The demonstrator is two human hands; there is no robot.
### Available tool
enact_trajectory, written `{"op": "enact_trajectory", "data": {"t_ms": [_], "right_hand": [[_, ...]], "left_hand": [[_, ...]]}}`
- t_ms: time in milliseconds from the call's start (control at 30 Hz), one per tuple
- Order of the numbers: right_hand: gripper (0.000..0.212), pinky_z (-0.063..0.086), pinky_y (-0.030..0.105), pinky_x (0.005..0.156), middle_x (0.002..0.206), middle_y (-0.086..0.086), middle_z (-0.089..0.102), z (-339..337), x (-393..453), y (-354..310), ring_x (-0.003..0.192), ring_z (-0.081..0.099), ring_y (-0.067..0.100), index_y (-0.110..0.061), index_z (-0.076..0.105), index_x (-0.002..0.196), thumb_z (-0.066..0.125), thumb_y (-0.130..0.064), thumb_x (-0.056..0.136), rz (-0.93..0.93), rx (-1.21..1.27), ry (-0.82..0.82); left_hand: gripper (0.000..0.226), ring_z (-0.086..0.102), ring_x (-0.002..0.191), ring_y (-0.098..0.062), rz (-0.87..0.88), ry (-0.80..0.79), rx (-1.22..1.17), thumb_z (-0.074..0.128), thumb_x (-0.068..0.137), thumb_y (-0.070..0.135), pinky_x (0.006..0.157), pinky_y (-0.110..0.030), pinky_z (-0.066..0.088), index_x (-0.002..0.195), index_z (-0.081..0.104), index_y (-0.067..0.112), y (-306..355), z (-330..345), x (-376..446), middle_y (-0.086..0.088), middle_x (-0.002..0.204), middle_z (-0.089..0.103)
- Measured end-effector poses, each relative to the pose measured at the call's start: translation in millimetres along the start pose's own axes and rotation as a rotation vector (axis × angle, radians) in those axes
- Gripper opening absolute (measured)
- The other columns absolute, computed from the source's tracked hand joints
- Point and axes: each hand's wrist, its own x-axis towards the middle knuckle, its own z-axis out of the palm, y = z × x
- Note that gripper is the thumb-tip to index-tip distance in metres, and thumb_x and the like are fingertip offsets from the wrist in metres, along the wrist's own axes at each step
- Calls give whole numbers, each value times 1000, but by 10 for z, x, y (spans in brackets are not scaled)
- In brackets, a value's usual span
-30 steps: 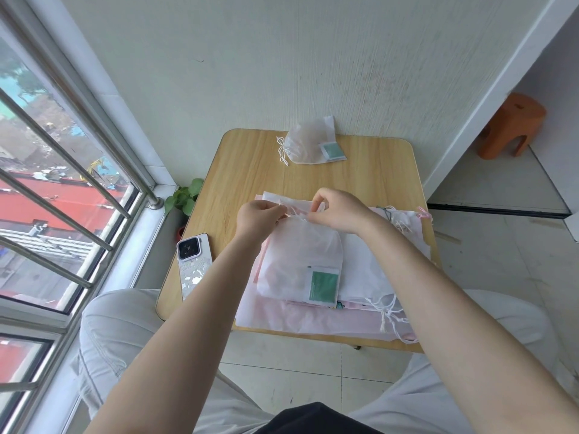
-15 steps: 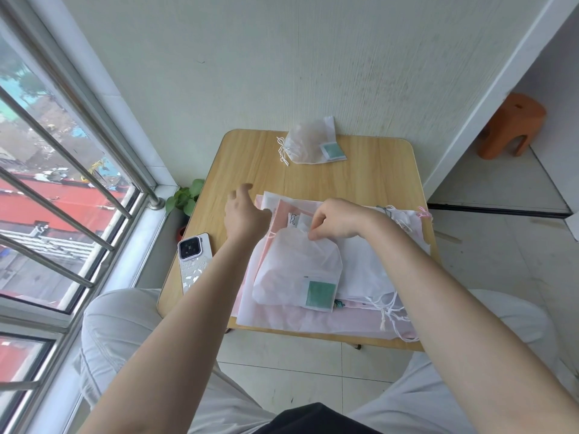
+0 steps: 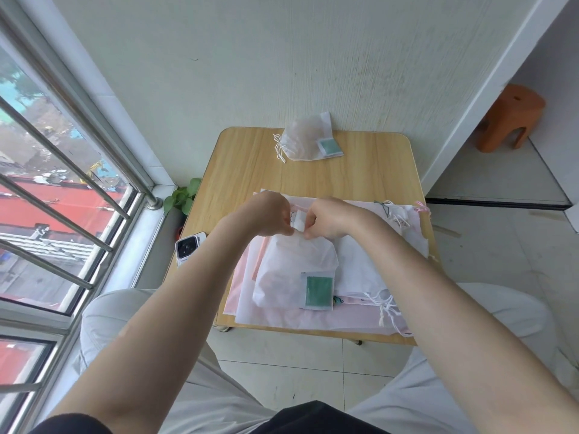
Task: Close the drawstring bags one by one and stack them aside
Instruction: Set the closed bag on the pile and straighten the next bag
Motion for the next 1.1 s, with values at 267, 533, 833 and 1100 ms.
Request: {"op": "enact_trajectory", "data": {"t_ms": [267,533,833,1100], "right_hand": [[18,43,28,65,97,2,67,53,12,-47,90,63,22,-11,70,96,69,-25,86,-13,-52,25],[18,38,29,62,79,5,60,82,47,2,76,55,22,-13,65,75,65,-26,88,-18,-20,48],[42,28,29,52,61,1,43,83,-4,30,60,39,19,-13,51,56,66,-35,89,25,101,118],[38,38,29,71,76,2,55,-47,-4,85,71,49,14,-10,67,80,63,-47,83,18,477,123]], "left_hand": [[25,43,54,-16,-65,-207,-608,49,97,18,56,-26,38,78,64,10,-32,-75,-72,0,64,49],[26,42,54,-18,-109,-111,-1141,63,93,14,50,-26,31,102,67,-10,-126,278,-46,-10,61,53],[17,42,45,-11,-207,-8,-1106,59,93,11,46,-23,26,95,75,5,-5,317,-72,-2,80,70],[21,39,38,-3,-231,110,-859,66,88,22,39,-11,30,78,73,6,33,301,-22,12,48,57]]}}
